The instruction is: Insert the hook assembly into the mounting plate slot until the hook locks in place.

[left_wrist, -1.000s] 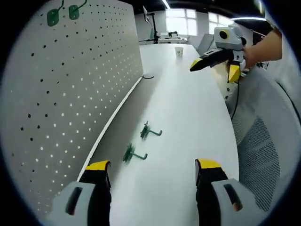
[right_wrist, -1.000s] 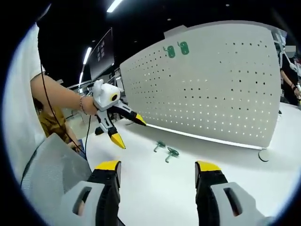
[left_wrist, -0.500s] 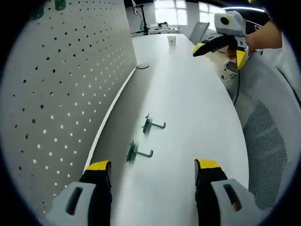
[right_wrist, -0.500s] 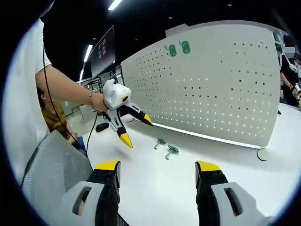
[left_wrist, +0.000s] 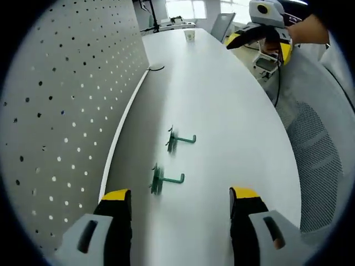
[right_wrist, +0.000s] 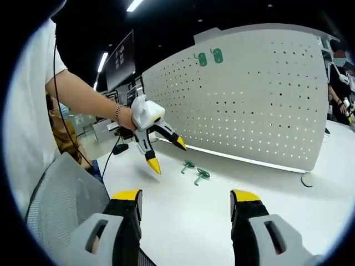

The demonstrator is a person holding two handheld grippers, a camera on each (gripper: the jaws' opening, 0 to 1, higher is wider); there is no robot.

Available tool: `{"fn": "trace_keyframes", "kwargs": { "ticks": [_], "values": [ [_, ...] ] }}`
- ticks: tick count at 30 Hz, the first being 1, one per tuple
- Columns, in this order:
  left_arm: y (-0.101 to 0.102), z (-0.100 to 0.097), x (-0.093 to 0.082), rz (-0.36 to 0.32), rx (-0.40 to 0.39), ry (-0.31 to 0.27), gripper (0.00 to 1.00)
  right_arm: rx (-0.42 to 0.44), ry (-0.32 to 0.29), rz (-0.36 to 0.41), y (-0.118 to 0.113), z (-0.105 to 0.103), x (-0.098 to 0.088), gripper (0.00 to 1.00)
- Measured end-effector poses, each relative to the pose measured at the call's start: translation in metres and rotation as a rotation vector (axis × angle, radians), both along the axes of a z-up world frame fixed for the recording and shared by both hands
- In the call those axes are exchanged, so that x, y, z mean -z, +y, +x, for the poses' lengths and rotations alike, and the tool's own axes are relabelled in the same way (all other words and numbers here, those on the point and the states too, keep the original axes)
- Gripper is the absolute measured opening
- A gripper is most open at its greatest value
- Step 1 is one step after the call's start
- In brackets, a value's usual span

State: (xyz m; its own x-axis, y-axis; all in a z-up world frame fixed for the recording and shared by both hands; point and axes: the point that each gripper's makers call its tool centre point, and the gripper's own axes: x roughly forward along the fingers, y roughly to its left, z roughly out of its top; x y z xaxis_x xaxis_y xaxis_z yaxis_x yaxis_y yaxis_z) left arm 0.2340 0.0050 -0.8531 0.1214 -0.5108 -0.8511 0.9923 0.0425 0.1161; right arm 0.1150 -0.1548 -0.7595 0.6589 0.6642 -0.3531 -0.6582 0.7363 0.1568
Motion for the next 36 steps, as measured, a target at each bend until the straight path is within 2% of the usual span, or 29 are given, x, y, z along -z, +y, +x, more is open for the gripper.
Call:
{"fn": "trace_keyframes", "kwargs": {
  "ticks": [5,17,20,22,30,31,36],
  "values": [
    [-0.001,0.004,0.005,0.01,0.026,-0.008,0.72,0.005,0.0,0.001,0.0,-0.002,0.0,0.61],
    [-0.01,0.005,0.015,0.043,0.083,0.055,0.7,0.024,0.003,-0.002,-0.002,-0.004,0.001,0.6],
    [-0.013,0.004,0.016,0.043,0.078,0.077,0.67,0.038,-0.007,0.01,-0.005,-0.002,-0.005,0.6],
    [-0.014,0.005,0.019,0.052,0.094,0.071,0.67,0.045,-0.009,0.015,-0.007,-0.001,-0.007,0.6],
    [-0.01,0.0,0.029,0.086,0.115,0.083,0.64,0.061,-0.005,0.018,-0.01,-0.002,-0.006,0.6],
    [-0.012,-0.002,0.028,0.071,0.099,0.103,0.63,0.062,-0.003,0.017,-0.01,-0.002,-0.005,0.6],
    [-0.01,-0.002,0.029,0.074,0.091,0.112,0.62,0.064,-0.001,0.022,-0.011,-0.002,-0.004,0.59]
  ]
}}
